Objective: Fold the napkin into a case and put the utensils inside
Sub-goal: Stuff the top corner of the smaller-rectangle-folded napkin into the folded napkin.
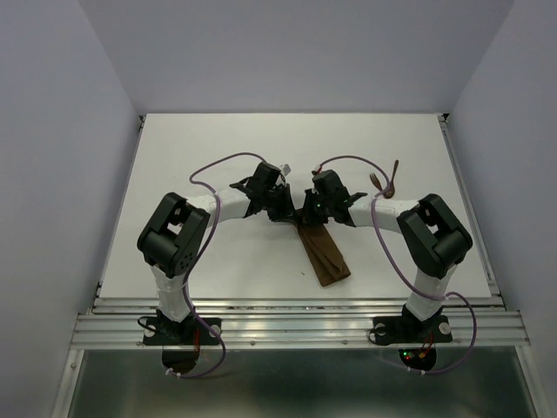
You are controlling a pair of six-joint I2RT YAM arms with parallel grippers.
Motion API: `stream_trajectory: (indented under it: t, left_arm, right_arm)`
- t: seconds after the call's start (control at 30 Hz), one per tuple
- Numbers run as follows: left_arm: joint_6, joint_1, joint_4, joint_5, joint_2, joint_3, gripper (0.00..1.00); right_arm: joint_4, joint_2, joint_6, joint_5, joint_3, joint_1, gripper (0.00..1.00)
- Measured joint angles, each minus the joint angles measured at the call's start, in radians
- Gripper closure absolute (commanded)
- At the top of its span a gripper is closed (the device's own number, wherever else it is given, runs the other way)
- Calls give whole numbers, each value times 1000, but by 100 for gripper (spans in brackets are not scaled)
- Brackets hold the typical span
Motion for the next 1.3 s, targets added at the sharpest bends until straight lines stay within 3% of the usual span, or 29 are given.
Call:
stream_trajectory:
  t: [0.2, 0.5, 0.6, 0.63, 0.87, 1.03, 1.3]
  left_arm:
    - [-3, 0, 2, 5, 0, 0, 100]
    - [-5, -4, 7, 26, 0, 1, 100]
    - [-5, -6, 6, 33, 0, 1, 100]
    - [-5, -6, 6, 35, 0, 2, 100]
    - [-5, -6, 5, 39, 1, 8, 100]
    - [-5, -6, 6, 40, 1, 12, 100]
    - [-5, -6, 6, 41, 1, 12, 100]
  right_arm:
    - [-11, -31, -3, -2, -12, 0, 99]
    - [-51, -197, -24, 27, -42, 0, 92]
    - [-60, -229, -33, 29, -42, 0, 84]
    - [-64, -233, -39, 31, -42, 0, 78]
    - [-114, -230, -85, 40, -79, 0, 76]
    - [-152, -211, -124, 42, -96, 3, 67]
    - [-164, -203, -154, 37, -96, 9, 66]
